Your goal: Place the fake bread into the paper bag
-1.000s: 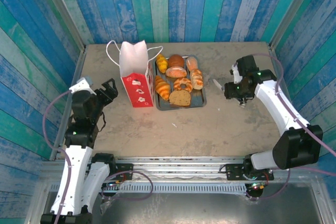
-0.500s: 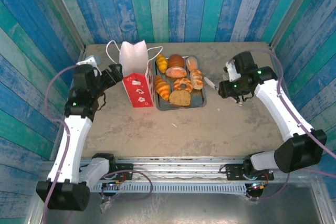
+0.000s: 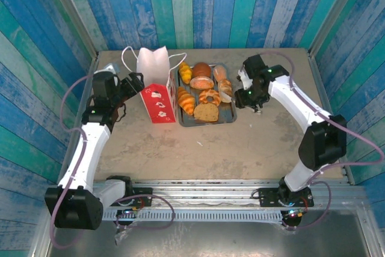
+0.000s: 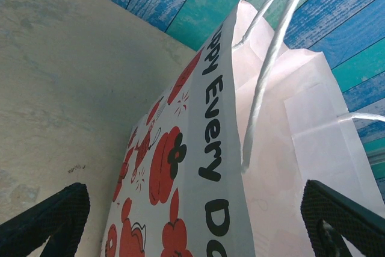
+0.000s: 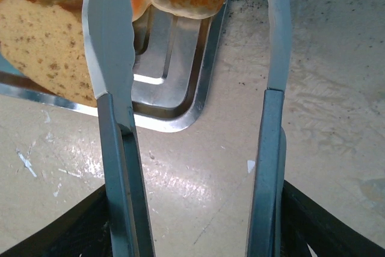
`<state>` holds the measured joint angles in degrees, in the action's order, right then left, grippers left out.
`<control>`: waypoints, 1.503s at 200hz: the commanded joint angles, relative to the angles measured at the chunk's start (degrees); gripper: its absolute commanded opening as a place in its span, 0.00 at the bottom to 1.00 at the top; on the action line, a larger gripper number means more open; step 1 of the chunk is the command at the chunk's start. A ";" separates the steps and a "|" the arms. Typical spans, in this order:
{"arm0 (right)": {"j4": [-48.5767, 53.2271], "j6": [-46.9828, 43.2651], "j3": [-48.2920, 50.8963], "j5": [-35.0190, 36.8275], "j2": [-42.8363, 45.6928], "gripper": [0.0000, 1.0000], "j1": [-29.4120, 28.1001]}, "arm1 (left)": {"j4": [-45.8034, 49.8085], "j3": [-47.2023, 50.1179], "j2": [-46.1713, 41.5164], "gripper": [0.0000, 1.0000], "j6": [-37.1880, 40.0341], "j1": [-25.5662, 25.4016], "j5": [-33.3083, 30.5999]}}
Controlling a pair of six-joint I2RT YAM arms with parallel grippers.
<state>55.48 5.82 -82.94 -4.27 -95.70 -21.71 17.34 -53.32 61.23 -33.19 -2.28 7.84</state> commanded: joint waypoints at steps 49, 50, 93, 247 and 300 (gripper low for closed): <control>-3.22 1.78 -3.27 -1.79 -6.28 0.62 -0.69 | -2.48 1.18 0.07 0.95 -1.05 0.26 -0.57; -3.25 1.80 -3.28 -1.79 -6.36 0.61 -0.69 | -2.49 1.19 0.01 0.95 -1.11 0.31 -0.64; -3.80 1.89 -2.85 -2.31 -7.53 0.55 -0.78 | -2.40 1.10 -0.92 0.94 -1.58 0.26 -1.65; 1.56 3.86 -2.03 3.94 13.48 0.32 -2.82 | -1.18 -2.96 1.02 0.89 -0.24 1.57 3.87; 3.23 4.67 -12.26 10.60 17.48 0.32 -10.93 | -3.53 -3.52 3.25 0.76 -0.79 2.28 9.48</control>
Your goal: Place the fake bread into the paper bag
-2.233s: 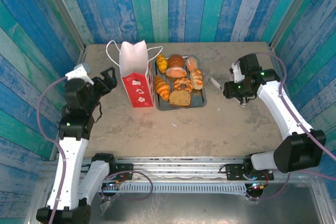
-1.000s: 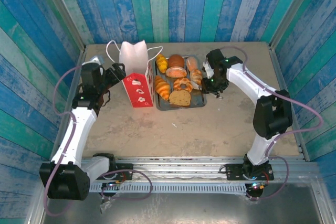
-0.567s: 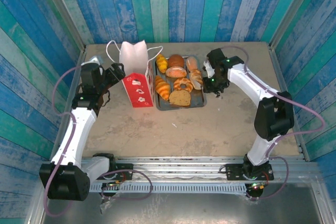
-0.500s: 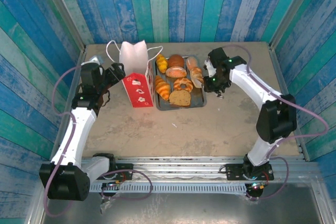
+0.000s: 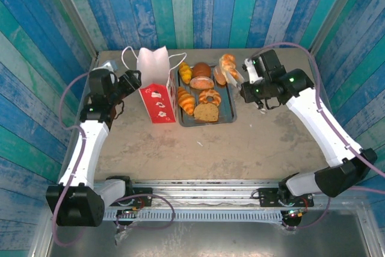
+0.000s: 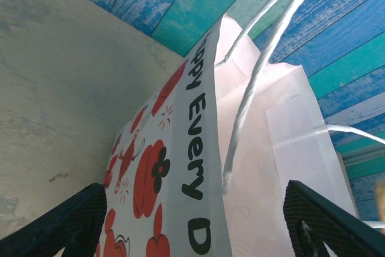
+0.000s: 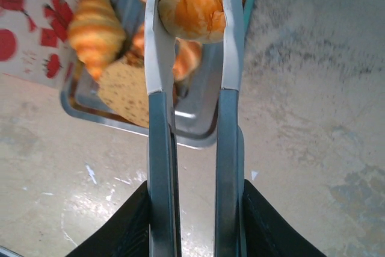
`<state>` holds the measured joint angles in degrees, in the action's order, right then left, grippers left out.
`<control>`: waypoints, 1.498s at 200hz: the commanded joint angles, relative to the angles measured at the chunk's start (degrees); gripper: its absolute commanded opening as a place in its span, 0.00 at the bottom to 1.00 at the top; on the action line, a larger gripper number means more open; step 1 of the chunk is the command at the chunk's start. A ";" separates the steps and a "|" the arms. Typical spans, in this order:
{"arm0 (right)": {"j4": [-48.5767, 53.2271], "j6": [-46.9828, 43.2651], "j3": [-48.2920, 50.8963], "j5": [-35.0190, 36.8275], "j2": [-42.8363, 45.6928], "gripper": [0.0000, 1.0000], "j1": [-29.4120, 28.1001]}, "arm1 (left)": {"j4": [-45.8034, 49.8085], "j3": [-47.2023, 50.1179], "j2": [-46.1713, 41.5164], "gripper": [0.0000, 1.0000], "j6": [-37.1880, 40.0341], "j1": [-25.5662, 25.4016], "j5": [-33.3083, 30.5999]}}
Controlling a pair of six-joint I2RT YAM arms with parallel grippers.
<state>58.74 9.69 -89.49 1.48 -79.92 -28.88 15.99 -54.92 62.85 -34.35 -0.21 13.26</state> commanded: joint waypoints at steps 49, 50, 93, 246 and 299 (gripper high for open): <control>-0.01 0.82 -18.78 8.75 -2.75 0.32 -13.80 | -3.20 -1.35 2.28 0.60 -0.35 0.30 4.05; -0.02 0.79 -19.09 8.78 -2.98 0.32 -14.08 | -3.18 -1.34 2.32 0.60 -0.36 0.30 3.97; -1.42 0.18 -29.92 9.96 -12.23 0.32 -22.27 | -3.31 -0.73 2.11 0.44 -0.81 0.30 2.41; -0.53 -2.35 -46.51 13.19 -37.10 0.33 -27.27 | -3.32 1.51 1.06 0.31 -0.50 0.25 0.30; 2.37 -3.51 -47.70 15.96 -38.74 0.35 -27.23 | -2.90 2.91 0.63 0.31 -0.18 0.37 -0.82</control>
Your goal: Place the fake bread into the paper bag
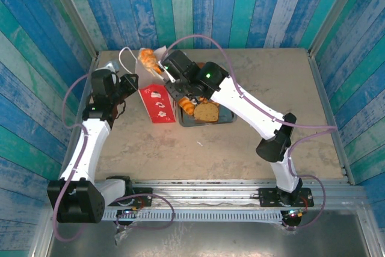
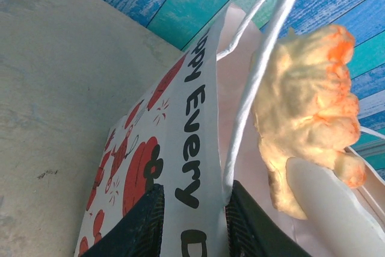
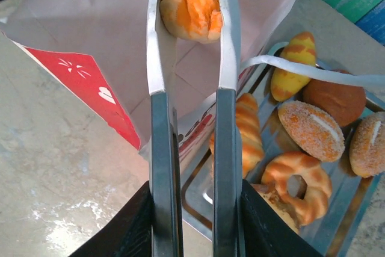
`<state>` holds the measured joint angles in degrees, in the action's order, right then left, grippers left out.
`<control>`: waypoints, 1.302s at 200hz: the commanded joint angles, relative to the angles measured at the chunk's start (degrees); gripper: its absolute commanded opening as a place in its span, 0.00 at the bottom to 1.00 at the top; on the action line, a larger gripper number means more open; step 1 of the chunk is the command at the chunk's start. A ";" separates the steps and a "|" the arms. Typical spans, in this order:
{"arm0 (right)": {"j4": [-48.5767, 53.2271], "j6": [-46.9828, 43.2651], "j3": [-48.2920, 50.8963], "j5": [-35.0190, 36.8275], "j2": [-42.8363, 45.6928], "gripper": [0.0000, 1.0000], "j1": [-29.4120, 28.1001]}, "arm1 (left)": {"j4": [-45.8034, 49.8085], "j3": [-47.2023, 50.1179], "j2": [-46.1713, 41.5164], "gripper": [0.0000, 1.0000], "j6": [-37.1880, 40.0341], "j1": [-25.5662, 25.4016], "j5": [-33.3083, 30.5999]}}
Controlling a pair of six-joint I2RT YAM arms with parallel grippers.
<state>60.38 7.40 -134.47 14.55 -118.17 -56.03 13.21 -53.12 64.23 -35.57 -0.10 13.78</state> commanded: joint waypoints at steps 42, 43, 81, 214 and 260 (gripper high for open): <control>3.02 -1.71 -3.02 6.78 -1.35 0.40 -0.08 | -0.11 1.70 -1.47 0.30 0.93 0.27 -1.85; 3.09 -1.74 -3.05 6.84 -1.40 0.40 -0.11 | -0.11 1.71 -1.47 0.30 0.89 0.27 -1.88; 3.63 -1.95 -3.42 6.79 -2.02 0.43 0.15 | -0.19 1.75 -1.78 0.30 0.69 0.28 -1.45; 0.95 -1.08 -5.62 2.75 0.15 0.55 0.66 | -1.60 1.75 -2.60 0.33 -0.29 0.27 2.12; -1.11 -1.03 -3.91 1.47 5.89 0.55 0.77 | -2.95 1.59 -3.93 0.46 -0.71 0.25 3.69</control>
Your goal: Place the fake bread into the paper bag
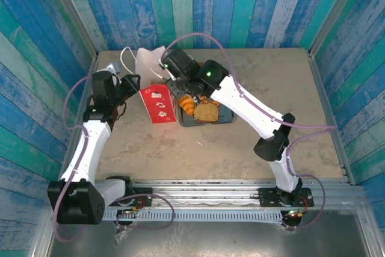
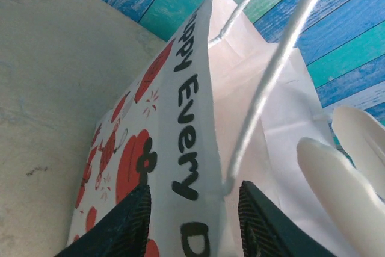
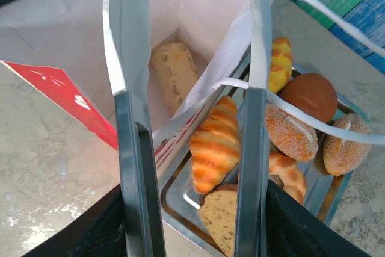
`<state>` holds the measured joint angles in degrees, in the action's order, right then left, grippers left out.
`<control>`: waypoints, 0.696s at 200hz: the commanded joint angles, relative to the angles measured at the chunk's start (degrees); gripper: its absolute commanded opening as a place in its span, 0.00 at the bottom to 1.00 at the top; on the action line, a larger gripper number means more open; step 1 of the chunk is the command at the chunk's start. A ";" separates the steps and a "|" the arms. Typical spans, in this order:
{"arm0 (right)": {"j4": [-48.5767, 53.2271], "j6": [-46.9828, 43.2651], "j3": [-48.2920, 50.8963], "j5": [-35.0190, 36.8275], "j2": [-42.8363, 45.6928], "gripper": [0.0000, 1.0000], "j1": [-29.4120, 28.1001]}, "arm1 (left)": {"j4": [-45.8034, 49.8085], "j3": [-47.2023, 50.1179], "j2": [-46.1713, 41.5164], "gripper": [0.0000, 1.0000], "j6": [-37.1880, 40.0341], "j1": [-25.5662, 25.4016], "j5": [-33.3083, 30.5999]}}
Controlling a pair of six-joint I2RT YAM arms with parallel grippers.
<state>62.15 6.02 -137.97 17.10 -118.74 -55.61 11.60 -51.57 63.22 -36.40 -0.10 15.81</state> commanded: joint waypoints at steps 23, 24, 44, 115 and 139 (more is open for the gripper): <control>-2.91 0.13 1.30 -2.27 10.72 0.55 0.33 | -0.61 -0.86 -3.79 0.55 0.62 0.27 1.90; -2.91 0.13 1.39 -2.30 10.90 0.55 0.33 | -0.61 -0.92 -3.84 0.55 0.63 0.27 1.83; -2.89 0.29 4.97 -2.30 15.94 0.55 0.75 | 0.36 -1.63 -5.02 0.66 1.30 0.25 1.43; -2.85 3.79 31.62 -5.31 35.26 0.56 11.47 | 4.54 -2.00 -12.74 0.93 5.35 0.27 -3.87; -3.53 4.75 42.04 -9.12 39.50 0.56 16.62 | 5.95 -0.98 -15.87 0.99 7.07 0.27 -6.58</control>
<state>59.09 8.88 -103.74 12.23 -82.19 -42.63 15.51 -52.90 50.74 -31.88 -0.10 12.84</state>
